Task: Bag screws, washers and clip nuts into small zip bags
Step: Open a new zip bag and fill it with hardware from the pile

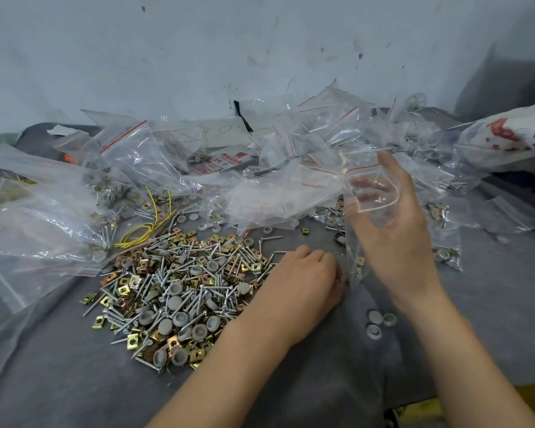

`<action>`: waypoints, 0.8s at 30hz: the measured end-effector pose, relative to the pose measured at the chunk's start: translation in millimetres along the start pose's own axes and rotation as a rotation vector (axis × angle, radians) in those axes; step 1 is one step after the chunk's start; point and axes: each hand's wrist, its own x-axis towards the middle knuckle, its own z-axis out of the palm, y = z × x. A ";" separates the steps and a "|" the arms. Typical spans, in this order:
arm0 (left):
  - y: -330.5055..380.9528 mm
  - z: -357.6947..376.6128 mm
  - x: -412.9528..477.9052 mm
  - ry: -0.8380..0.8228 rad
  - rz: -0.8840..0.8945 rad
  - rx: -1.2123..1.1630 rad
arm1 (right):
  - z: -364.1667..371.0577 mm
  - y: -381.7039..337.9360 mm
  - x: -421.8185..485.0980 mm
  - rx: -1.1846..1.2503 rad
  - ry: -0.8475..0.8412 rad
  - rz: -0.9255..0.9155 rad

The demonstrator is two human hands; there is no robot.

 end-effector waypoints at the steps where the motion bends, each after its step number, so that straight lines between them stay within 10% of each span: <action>1: -2.1 -1.1 0.4 0.003 0.008 -0.050 | 0.9 -0.2 -0.3 -0.002 -0.002 -0.005; 15: -41.2 -55.4 -9.7 0.316 -0.233 -0.975 | 23.0 -3.9 -6.9 -0.011 -0.124 -0.028; 24: -41.1 -76.5 -18.0 0.524 -0.183 -1.001 | 35.7 -14.1 -17.5 -0.070 -0.203 -0.020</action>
